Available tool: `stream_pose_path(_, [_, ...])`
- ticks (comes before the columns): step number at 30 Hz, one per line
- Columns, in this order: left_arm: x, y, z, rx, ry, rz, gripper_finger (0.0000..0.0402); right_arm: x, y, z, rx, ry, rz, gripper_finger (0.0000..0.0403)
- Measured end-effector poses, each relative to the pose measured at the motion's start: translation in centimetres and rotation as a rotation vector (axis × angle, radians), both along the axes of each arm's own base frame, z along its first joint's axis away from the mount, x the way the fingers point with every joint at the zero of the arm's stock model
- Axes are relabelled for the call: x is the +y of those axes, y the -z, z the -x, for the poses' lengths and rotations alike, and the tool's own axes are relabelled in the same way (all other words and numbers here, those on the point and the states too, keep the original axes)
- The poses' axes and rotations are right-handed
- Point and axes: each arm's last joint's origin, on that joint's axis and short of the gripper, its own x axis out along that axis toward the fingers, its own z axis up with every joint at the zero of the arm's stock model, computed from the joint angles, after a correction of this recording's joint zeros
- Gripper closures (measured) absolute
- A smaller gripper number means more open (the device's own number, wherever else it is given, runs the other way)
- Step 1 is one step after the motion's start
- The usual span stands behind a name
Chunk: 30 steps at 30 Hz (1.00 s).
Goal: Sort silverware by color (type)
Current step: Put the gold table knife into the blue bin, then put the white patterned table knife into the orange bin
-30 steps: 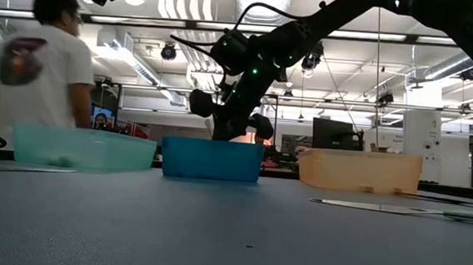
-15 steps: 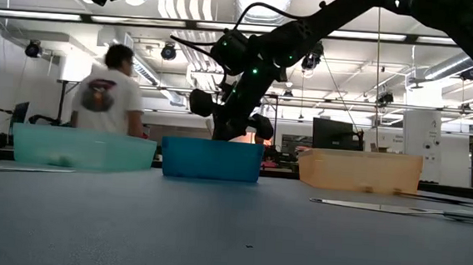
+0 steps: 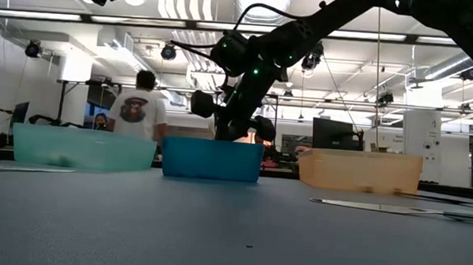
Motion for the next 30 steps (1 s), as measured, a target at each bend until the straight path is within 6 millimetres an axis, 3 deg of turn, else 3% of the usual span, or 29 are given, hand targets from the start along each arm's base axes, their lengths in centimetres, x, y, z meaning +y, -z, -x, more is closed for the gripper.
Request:
stream_pose_path(7, [0.0,0.0,0.0,0.001,0.0,0.0,0.028,0.0,0.0,0.0,0.0,0.0,0.0,0.0384])
stream_pose_path(21, [0.0,0.0,0.0,0.001,0.0,0.0,0.028,0.0,0.0,0.0,0.0,-0.001,0.001,0.0301])
stream_pose_path(30, [0.0,0.0,0.0,0.001,0.0,0.0,0.028,0.2,-1.0,0.1,0.011,-0.06,0.03,0.0295])
